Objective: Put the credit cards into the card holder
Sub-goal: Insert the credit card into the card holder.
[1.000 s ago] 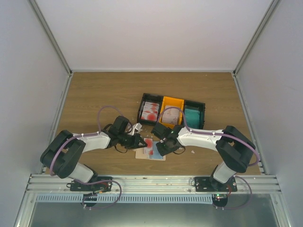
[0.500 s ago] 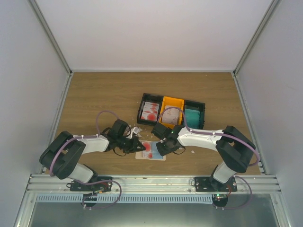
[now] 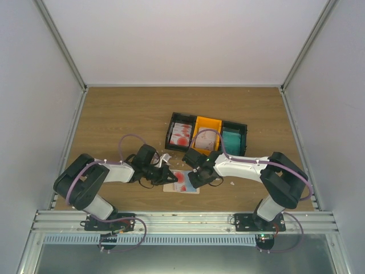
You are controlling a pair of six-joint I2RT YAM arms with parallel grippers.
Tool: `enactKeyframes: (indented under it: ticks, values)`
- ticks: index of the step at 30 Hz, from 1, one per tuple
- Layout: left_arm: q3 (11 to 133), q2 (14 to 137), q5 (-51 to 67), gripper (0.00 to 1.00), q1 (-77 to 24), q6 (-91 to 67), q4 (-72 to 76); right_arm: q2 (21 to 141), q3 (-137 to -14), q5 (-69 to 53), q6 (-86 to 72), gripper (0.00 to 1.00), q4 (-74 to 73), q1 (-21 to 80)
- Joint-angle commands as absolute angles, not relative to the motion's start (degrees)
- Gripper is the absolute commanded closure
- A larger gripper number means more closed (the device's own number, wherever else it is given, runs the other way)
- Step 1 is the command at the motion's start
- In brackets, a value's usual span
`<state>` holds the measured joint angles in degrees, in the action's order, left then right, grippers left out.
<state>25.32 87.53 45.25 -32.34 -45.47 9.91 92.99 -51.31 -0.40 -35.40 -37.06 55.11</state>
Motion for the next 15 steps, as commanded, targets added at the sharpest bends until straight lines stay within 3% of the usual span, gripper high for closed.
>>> enactKeyframes:
  ticks: [1, 15]
  values:
    - [25.3, 89.7, 45.3, 1.0, -33.3, -45.1, 13.0, 94.4, -49.2, 0.2, -35.7, 0.63, -36.5, 55.6]
    - [28.4, 92.6, 43.0, 0.95, -35.9, -43.7, 12.8, 94.5, -49.3, -2.1, -35.7, 0.66, -35.9, 55.6]
